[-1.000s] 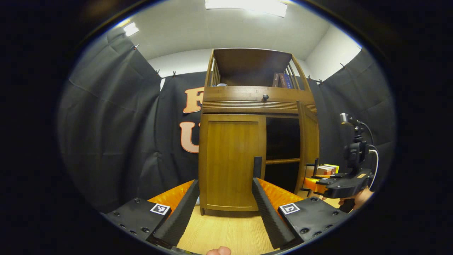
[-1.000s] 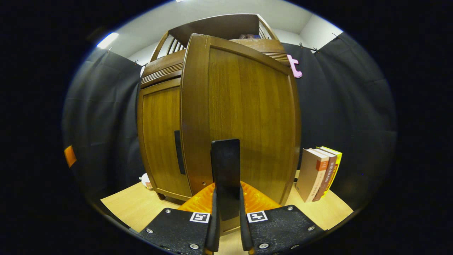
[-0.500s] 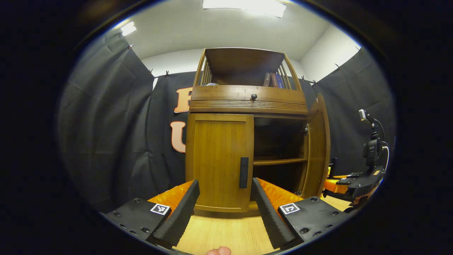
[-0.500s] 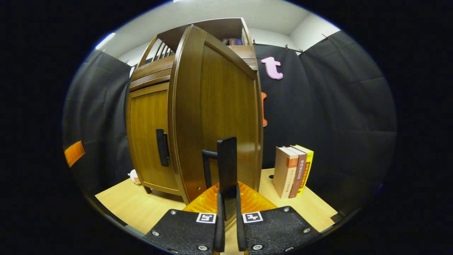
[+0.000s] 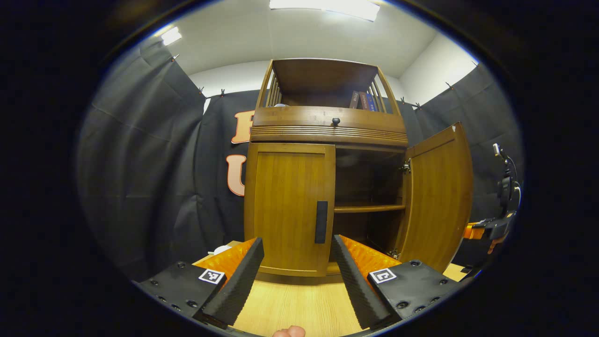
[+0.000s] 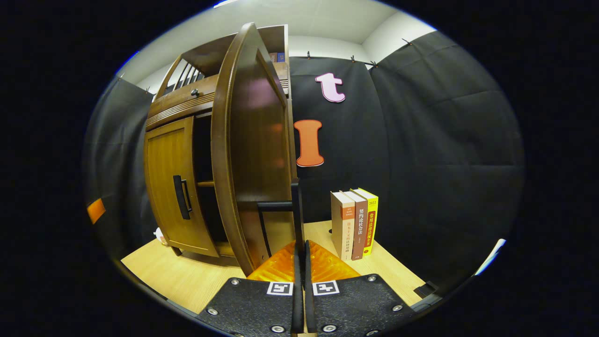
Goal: Open the right door of the double-door shoe cabinet with the right hand, and open the left door with the left hand.
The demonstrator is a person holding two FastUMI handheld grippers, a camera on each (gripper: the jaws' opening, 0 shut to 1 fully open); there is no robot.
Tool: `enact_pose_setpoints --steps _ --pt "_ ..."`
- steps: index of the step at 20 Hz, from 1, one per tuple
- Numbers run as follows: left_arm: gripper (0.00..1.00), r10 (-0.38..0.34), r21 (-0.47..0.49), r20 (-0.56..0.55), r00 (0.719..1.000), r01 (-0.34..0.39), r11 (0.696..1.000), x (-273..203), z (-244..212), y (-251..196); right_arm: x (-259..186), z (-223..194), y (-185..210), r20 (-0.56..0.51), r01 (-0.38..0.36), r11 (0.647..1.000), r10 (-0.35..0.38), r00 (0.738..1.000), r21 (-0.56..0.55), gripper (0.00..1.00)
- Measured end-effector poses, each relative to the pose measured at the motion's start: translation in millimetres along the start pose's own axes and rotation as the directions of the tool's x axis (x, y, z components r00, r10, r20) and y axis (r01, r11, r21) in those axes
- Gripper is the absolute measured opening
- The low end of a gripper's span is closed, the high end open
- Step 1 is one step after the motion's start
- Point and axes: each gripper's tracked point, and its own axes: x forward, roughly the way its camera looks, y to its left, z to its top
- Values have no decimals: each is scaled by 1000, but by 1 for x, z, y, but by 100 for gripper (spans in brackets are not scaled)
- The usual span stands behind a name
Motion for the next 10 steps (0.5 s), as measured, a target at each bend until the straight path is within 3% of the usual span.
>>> enact_pose_setpoints --steps 3,4,7,8,10 --pt "92 27 23 -19 999 -27 999 -4 -12 10 4 3 -18 5 -73 997 73 997 7 1" --pt "96 37 26 -24 999 -36 999 -6 -14 13 6 4 -25 2 -97 995 97 995 3 1" --pt "92 61 32 -38 997 -59 998 -7 -20 24 8 6 -41 -5 -160 987 161 987 1 1" --pt "97 67 33 -39 997 -66 997 -7 -20 26 9 7 -44 -5 -180 984 180 984 3 1" --pt "93 77 31 -40 996 -76 997 -6 -21 30 10 9 -47 2 -211 977 211 977 2 4"
